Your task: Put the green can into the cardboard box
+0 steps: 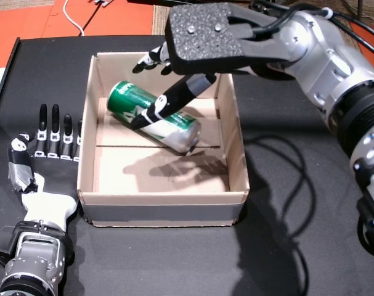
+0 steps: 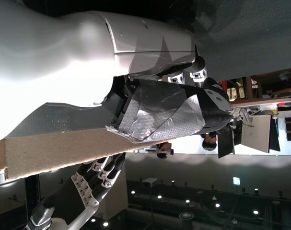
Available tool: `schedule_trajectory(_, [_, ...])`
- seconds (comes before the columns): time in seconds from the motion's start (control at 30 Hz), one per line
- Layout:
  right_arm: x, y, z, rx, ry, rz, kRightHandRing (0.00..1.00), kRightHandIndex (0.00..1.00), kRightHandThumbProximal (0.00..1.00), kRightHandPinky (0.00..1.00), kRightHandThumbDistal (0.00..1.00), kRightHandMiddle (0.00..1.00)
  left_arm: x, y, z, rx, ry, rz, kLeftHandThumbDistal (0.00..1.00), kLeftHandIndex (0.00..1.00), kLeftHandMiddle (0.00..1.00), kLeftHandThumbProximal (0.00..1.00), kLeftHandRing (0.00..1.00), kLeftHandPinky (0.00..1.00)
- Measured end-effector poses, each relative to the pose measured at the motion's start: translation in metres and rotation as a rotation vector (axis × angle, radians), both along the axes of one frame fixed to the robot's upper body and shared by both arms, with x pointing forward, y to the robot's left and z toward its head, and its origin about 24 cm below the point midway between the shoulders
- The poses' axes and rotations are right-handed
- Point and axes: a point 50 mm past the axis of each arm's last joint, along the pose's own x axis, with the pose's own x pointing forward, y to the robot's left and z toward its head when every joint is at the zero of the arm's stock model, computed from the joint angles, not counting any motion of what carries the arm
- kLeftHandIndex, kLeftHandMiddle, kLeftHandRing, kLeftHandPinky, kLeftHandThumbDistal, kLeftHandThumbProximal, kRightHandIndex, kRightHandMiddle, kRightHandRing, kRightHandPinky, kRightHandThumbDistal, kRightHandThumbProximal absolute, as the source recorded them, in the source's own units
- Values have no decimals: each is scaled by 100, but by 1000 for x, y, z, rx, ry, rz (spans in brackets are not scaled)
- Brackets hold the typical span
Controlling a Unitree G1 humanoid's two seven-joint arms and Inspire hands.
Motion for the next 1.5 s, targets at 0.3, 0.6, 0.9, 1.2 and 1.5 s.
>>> schedule_trajectory(0.3, [5, -10, 35, 277, -342, -24, 100, 76, 54, 100, 100, 95, 0, 0, 1, 5, 0, -6, 2, 44, 43, 87, 55, 69])
schedule_trajectory(0.6, [-8, -39, 81, 524, -856, 16, 100, 90, 60, 100, 100, 98, 1, 1, 1, 11, 1, -6, 0, 42, 42, 87, 54, 68])
schedule_trajectory(0.9, [-42, -98, 110, 530, -1190, 66, 100, 85, 47, 100, 100, 97, 1, 0, 0, 6, 3, -9, 1, 44, 44, 78, 54, 71])
schedule_trajectory(1.2, [-131, -183, 28, 652, -1105, -113, 100, 89, 46, 100, 100, 98, 1, 1, 0, 3, 10, -6, 0, 44, 45, 83, 55, 70])
schedule_trajectory(1.5, [-240, -221, -32, 725, -867, -350, 100, 90, 43, 100, 100, 99, -2, 2, -3, 3, 35, -6, 0, 47, 48, 87, 61, 79])
